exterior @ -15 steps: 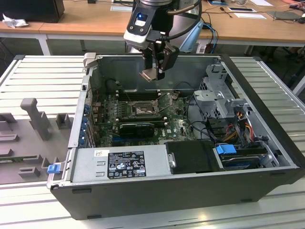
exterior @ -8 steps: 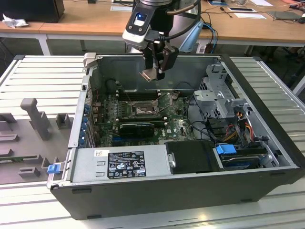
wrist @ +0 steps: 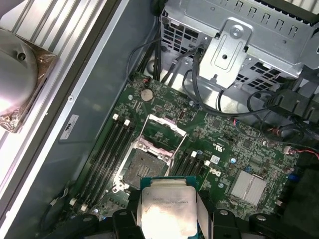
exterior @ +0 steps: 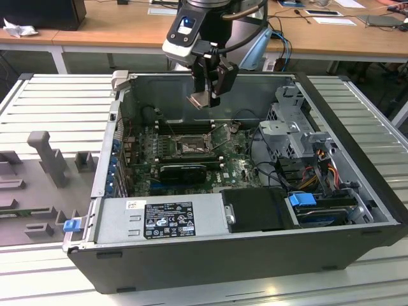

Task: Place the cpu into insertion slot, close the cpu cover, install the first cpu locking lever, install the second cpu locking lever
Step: 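Place the cpu into insertion slot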

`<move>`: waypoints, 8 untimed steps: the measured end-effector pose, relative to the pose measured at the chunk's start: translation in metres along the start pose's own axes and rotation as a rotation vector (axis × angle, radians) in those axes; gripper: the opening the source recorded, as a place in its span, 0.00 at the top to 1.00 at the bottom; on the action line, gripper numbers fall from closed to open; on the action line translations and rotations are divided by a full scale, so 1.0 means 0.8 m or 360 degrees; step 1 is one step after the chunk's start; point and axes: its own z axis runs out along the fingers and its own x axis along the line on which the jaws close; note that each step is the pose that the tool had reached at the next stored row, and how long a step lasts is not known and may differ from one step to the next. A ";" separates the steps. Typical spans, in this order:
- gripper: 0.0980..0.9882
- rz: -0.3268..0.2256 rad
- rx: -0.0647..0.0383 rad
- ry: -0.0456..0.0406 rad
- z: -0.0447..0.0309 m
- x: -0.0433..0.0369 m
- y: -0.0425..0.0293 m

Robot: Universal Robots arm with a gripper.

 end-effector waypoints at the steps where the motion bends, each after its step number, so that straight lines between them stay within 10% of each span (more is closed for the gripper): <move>1: 0.52 0.0005 0.0000 0.0000 0.0000 0.000 0.0000; 8: 0.52 0.0050 -0.0001 -0.0005 0.0002 0.000 0.0000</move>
